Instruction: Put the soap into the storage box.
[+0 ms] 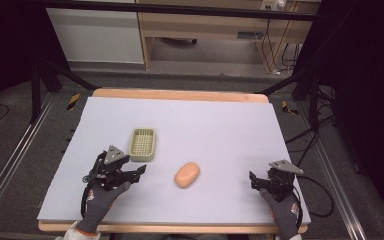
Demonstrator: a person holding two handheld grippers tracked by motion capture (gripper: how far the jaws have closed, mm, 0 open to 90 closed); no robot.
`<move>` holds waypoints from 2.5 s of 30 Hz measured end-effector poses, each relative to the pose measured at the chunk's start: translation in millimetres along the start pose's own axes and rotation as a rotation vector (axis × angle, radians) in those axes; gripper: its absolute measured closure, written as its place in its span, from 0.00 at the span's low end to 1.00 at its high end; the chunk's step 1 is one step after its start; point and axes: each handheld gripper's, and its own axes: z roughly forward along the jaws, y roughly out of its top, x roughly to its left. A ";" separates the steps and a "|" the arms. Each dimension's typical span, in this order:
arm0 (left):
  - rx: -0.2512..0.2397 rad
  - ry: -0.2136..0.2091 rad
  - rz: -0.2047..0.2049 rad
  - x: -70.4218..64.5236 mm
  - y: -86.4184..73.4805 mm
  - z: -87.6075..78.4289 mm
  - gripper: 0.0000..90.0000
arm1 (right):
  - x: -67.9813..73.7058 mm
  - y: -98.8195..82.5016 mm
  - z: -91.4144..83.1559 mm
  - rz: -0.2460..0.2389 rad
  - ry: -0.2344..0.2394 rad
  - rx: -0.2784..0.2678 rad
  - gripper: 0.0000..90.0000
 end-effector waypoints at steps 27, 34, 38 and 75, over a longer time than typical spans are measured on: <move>0.015 -0.064 0.076 -41.3 37.6 25.0 0.29 | 2.1 2.0 -2.1 -0.005 0.011 -0.006 0.08; 0.030 -0.082 0.093 -48.6 41.4 33.1 0.29 | 2.6 2.4 -2.1 -0.008 0.010 -0.005 0.08; 0.039 -0.089 0.100 -51.9 42.1 37.9 0.28 | 2.6 2.6 -2.4 -0.007 0.009 -0.006 0.08; 0.172 -0.125 0.198 -86.1 48.6 79.9 0.25 | 3.3 3.0 -0.4 -0.012 0.010 0.006 0.08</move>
